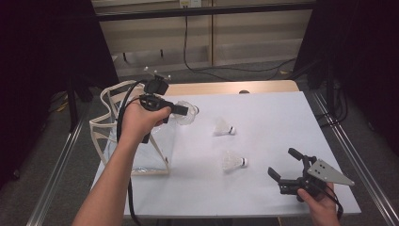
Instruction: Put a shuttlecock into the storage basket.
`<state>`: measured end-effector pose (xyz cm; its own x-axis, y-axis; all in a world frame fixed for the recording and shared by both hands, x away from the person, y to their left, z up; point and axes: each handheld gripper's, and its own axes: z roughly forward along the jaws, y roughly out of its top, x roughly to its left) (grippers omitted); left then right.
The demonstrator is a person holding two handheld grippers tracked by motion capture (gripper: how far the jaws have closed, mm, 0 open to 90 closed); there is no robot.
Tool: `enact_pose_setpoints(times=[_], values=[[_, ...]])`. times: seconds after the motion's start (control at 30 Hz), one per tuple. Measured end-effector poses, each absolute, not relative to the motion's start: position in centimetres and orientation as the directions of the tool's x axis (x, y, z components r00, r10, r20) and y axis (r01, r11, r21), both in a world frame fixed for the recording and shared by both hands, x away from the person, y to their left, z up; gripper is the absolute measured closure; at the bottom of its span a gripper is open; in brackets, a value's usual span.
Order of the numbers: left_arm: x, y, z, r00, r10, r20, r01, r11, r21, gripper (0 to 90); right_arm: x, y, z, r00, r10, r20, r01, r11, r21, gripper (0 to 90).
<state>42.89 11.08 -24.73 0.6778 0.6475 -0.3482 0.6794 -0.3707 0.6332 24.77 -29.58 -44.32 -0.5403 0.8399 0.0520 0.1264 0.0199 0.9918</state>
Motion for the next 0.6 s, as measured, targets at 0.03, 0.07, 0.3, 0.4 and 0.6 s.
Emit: enact_pose_setpoints(times=[0.03,0.07,0.3,0.4,0.6], values=[[42.9,11.1,-24.6,0.674,0.650,-0.351,0.682,-0.365,0.634,89.4,24.8,-29.6,-44.3,-0.541,0.839,0.051,0.126,0.021,0.992,0.0],[43.0,11.2,-24.6,0.675,0.651,-0.347,0.680,-0.367,0.634,89.4,24.8,-29.6,-44.3,-0.540,0.840,0.051,0.125,0.020,0.992,0.0],[43.2,11.9,-24.0,0.665,0.661,-0.348,0.685,-0.353,0.638,89.4,24.8,-29.6,-44.3,-0.540,0.840,0.053,0.127,0.019,0.992,0.0],[43.3,12.1,-23.8,0.662,0.662,-0.352,0.686,-0.346,0.640,89.4,24.8,-29.6,-44.3,-0.540,0.840,0.054,0.127,0.019,0.992,0.0],[43.4,12.7,-23.4,0.653,0.671,-0.351,0.690,-0.335,0.642,89.4,24.8,-29.6,-44.3,-0.540,0.840,0.054,0.127,0.018,0.992,0.0]])
